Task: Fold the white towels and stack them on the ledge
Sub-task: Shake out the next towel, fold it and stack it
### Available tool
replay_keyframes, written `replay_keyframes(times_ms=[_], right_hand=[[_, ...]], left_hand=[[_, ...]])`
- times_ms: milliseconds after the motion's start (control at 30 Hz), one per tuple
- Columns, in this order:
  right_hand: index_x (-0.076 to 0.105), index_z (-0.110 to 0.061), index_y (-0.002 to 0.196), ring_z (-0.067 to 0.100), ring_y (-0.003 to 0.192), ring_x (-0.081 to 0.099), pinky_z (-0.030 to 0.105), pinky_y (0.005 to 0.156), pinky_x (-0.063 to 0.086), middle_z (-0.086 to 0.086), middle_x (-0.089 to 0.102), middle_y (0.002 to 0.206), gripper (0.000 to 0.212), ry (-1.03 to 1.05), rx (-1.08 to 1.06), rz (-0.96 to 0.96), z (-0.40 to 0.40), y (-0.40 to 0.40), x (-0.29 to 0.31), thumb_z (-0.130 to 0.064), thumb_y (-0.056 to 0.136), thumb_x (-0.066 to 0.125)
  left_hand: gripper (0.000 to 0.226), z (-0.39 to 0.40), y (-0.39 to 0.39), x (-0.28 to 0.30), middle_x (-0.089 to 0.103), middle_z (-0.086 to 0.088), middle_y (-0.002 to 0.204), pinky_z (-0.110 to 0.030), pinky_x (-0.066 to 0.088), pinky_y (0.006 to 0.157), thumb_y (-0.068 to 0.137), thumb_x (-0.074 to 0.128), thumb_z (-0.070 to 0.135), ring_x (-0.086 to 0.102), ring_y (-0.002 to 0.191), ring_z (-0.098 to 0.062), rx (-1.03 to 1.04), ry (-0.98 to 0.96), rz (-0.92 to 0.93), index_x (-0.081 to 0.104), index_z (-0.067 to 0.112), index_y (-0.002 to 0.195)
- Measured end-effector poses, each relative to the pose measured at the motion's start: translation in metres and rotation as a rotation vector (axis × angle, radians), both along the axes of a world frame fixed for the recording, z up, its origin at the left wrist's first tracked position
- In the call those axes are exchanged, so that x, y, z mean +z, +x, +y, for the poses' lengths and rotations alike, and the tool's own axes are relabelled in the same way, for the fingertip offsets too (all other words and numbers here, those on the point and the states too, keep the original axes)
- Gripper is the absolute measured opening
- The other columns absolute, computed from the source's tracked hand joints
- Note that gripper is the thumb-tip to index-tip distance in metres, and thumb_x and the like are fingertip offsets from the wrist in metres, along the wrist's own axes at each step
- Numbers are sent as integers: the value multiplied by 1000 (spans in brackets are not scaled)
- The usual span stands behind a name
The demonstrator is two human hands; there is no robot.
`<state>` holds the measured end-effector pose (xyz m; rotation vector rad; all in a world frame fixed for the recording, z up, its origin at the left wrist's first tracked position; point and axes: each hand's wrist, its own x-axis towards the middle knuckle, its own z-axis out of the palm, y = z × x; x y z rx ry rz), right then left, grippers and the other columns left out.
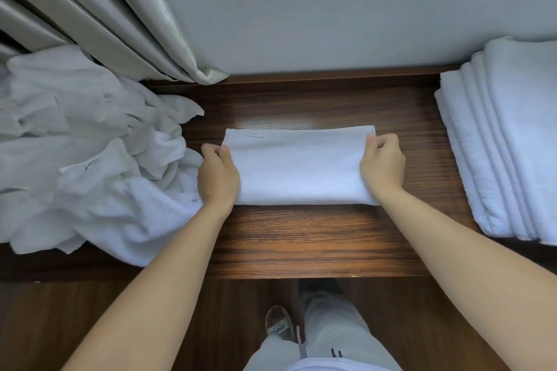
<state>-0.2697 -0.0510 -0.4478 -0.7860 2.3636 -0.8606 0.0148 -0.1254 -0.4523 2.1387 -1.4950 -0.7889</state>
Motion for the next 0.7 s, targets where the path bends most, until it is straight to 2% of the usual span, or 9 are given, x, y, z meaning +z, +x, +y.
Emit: replay_keyframes(times_ms=[67,100,167,233,333,400,467,567,700], right_hand=[[50,-9,113,34,98,61,42,82,46,4,62,102,26,-34,-9,34,3,4,8,-34,105,48],[50,-8,118,33,103,59,46,86,48,8,60,112,26,-66,32,148,6,8,13,-29,102,52],[55,-6,122,36,112,55,50,92,46,15,57,124,30,-191,271,430,11,27,19,-20,96,57],[60,-5,122,41,122,54,53,97,45,20,56,132,33,-253,624,556,10,51,14,-22,93,55],[49,-12,144,43,149,28,61,117,27,20,35,160,56,59,938,569,2,70,-6,-42,97,39],[31,-21,160,36,158,8,62,123,10,11,19,170,68,172,981,592,0,63,-20,-52,99,27],[21,-28,164,33,159,3,62,124,5,6,13,172,71,184,995,639,2,45,-28,-57,99,25],[16,-31,164,32,159,-1,57,126,4,6,8,173,71,221,956,677,6,22,-30,-58,100,25],[13,-29,165,31,159,-4,53,128,2,8,5,173,70,205,951,677,7,18,-31,-56,101,24]], left_hand=[[25,4,-2,7,63,-5,101,-34,43,65,107,43,32,64,93,-29,1,-21,-21,46,11,121],[29,7,-3,10,61,-8,117,-37,47,73,105,49,29,61,104,-30,-47,-84,-84,46,10,127],[37,16,-11,11,54,-15,137,-45,49,93,97,61,19,54,122,-34,-303,-299,-250,52,6,130],[38,25,-27,5,50,-19,147,-52,42,106,96,62,20,46,136,-40,-688,-430,-327,57,5,130],[60,27,-44,-7,22,-12,168,-59,18,123,102,37,46,12,156,-40,-1061,-212,-443,35,19,156],[71,20,-41,-19,0,-4,173,-59,-2,124,100,25,64,-10,158,-32,-1071,-100,-518,11,34,163],[83,13,-31,-26,-10,0,172,-59,-11,123,93,25,78,-18,157,-28,-993,-74,-539,3,40,163],[95,8,-22,-28,-11,0,171,-57,-9,124,86,27,87,-22,155,-31,-921,-44,-573,1,38,163],[90,7,-19,-27,-13,1,171,-54,-7,125,90,24,82,-24,155,-30,-939,-51,-576,-2,37,163]])
